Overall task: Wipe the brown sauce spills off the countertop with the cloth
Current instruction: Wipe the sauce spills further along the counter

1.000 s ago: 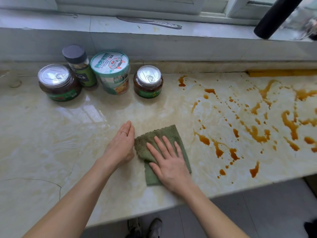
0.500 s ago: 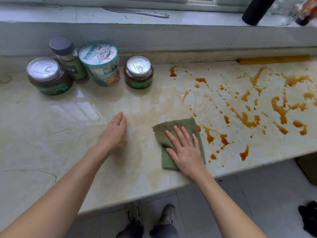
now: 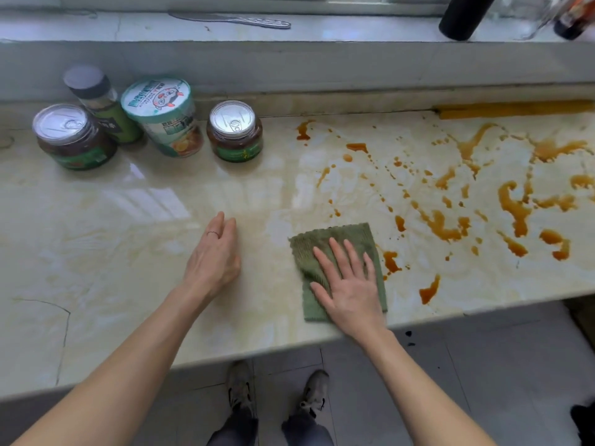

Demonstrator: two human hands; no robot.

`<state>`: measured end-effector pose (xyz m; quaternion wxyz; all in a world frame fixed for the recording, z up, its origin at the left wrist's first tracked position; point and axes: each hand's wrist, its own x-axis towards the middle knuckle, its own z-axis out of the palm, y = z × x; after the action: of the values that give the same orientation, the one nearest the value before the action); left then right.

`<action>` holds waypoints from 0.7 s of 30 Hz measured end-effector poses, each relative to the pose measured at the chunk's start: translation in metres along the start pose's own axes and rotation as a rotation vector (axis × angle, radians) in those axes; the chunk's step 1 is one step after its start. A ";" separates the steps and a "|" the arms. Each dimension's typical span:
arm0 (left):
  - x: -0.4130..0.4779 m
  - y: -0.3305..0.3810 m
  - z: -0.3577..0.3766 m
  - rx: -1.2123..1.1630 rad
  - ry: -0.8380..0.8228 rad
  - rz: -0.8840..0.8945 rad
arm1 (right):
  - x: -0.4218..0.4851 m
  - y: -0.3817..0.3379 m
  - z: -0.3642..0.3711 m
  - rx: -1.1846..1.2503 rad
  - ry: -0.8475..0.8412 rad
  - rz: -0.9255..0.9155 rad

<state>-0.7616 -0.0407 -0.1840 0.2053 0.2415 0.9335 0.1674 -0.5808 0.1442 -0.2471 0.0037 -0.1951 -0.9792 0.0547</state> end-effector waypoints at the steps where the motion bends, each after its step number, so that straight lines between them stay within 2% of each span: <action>1: -0.002 0.005 0.004 -0.001 -0.002 0.003 | -0.003 -0.008 0.002 0.013 0.006 0.020; 3: -0.002 0.018 0.012 -0.019 0.001 -0.008 | -0.012 -0.027 0.003 0.054 -0.002 -0.045; 5: 0.000 0.027 0.019 -0.048 0.007 -0.027 | -0.023 -0.031 0.004 0.059 -0.024 -0.215; 8: 0.001 0.031 0.029 -0.046 0.022 -0.062 | -0.019 0.012 0.002 0.035 -0.043 -0.389; 12: 0.001 0.031 0.034 -0.031 0.024 -0.099 | -0.011 0.051 -0.004 0.024 -0.031 -0.199; 15: 0.002 0.031 0.033 -0.043 0.035 -0.113 | -0.016 0.018 -0.002 0.093 -0.048 -0.096; 18: 0.000 0.030 0.036 -0.006 0.031 -0.123 | -0.029 -0.010 0.001 0.099 -0.075 -0.237; 21: 0.000 0.033 0.038 0.027 0.024 -0.132 | -0.026 0.018 -0.002 0.079 -0.057 -0.419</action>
<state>-0.7317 -0.0053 -0.2028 0.2014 0.1802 0.9520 0.1439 -0.5504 0.1507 -0.2464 -0.0051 0.0144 -0.9952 0.0967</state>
